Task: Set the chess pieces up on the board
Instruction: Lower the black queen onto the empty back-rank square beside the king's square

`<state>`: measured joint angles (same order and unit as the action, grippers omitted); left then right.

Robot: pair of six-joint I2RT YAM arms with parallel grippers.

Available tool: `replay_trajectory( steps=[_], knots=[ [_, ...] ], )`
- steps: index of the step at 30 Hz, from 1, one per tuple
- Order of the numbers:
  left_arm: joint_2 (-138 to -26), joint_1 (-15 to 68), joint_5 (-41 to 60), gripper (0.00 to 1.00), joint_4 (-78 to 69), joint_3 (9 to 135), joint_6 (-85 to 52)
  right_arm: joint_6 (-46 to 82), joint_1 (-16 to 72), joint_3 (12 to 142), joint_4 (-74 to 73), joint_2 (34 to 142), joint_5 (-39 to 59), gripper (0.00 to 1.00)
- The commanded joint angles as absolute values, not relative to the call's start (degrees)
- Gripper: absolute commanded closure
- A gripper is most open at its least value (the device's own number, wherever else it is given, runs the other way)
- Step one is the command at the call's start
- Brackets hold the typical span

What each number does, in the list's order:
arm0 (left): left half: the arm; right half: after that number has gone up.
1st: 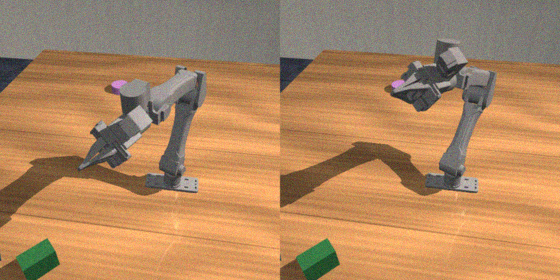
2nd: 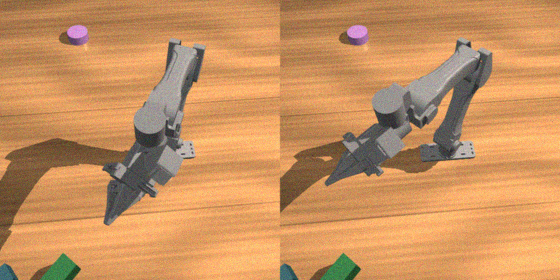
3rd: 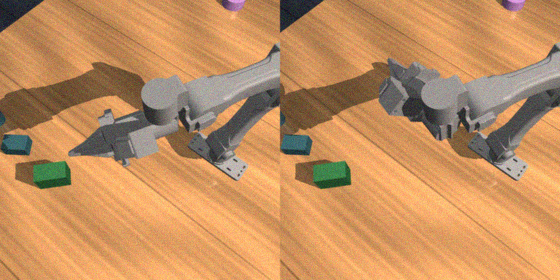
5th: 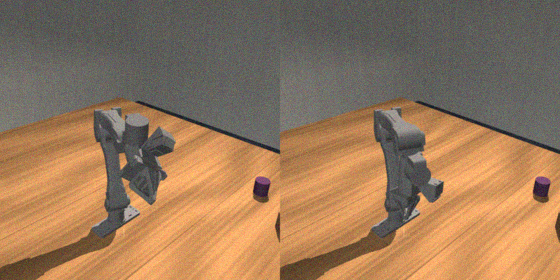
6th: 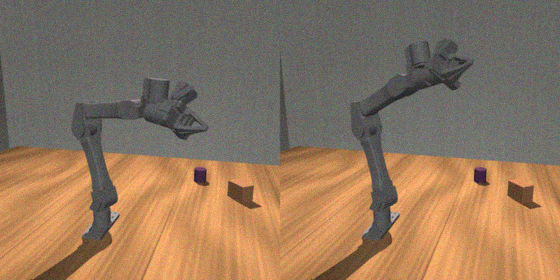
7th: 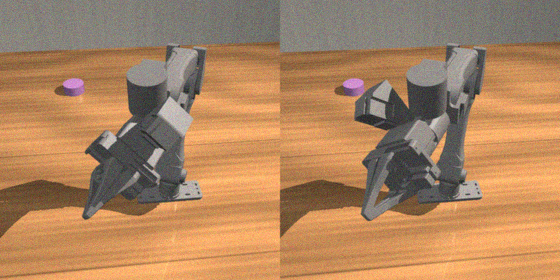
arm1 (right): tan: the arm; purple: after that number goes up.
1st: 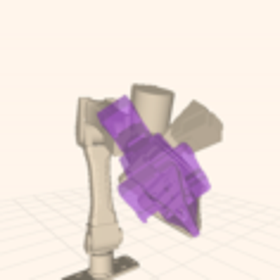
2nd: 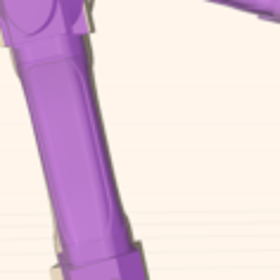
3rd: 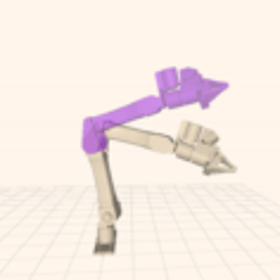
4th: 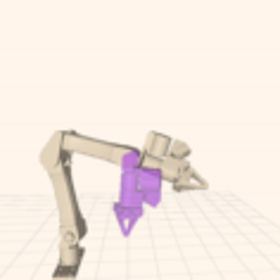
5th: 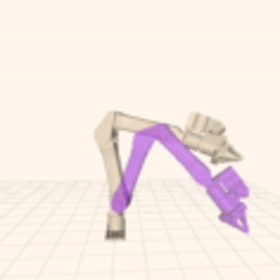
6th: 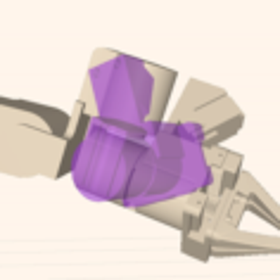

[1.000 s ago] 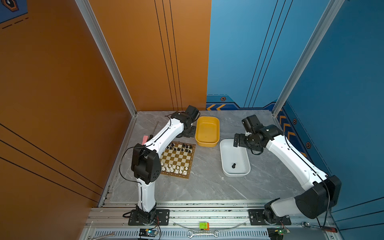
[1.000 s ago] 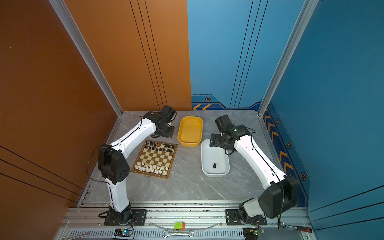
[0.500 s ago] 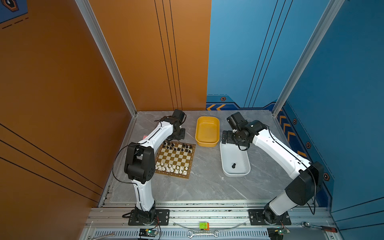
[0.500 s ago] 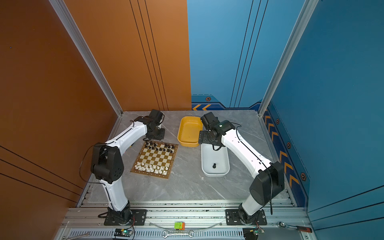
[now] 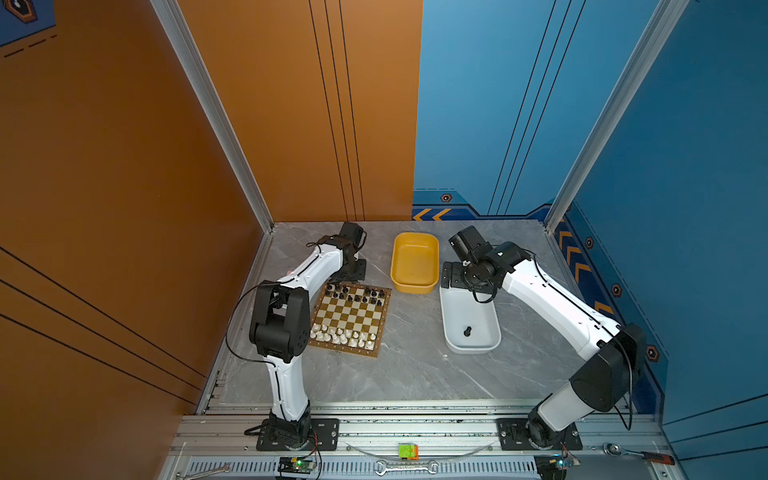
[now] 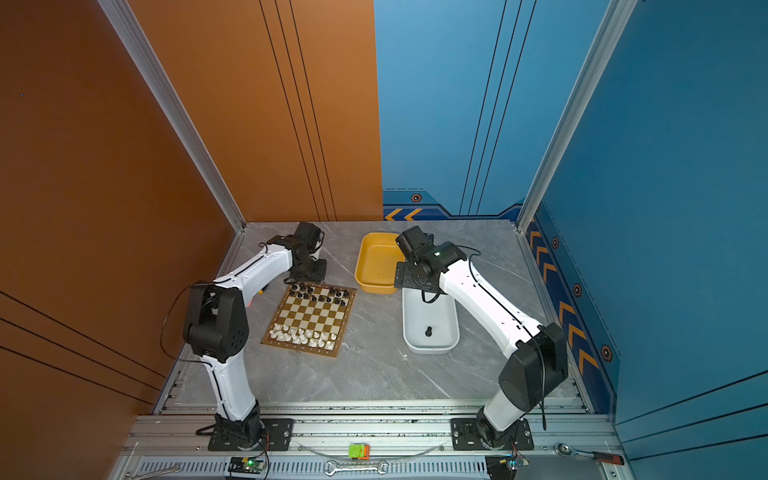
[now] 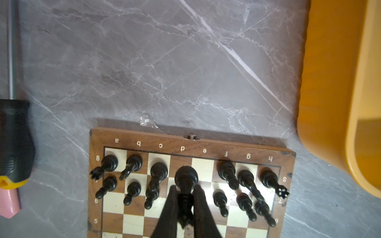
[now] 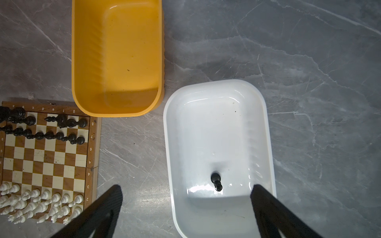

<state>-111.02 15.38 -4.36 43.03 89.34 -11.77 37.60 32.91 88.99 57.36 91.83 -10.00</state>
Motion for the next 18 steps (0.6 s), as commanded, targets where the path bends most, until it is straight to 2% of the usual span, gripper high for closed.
replay_trajectory(
  steps=[1, 18],
  knots=[
    [-112.18, 15.29, -3.27, 0.93, 42.62, 88.17, -11.05, 38.80, 33.16, 88.93, 57.46, 91.59, -12.49, 0.00],
    [-113.60, 15.36, -3.91, 0.94, 42.27, 86.53, -10.37, 38.63, 33.20, 88.79, 57.41, 92.06, -12.33, 0.00]
  ],
)
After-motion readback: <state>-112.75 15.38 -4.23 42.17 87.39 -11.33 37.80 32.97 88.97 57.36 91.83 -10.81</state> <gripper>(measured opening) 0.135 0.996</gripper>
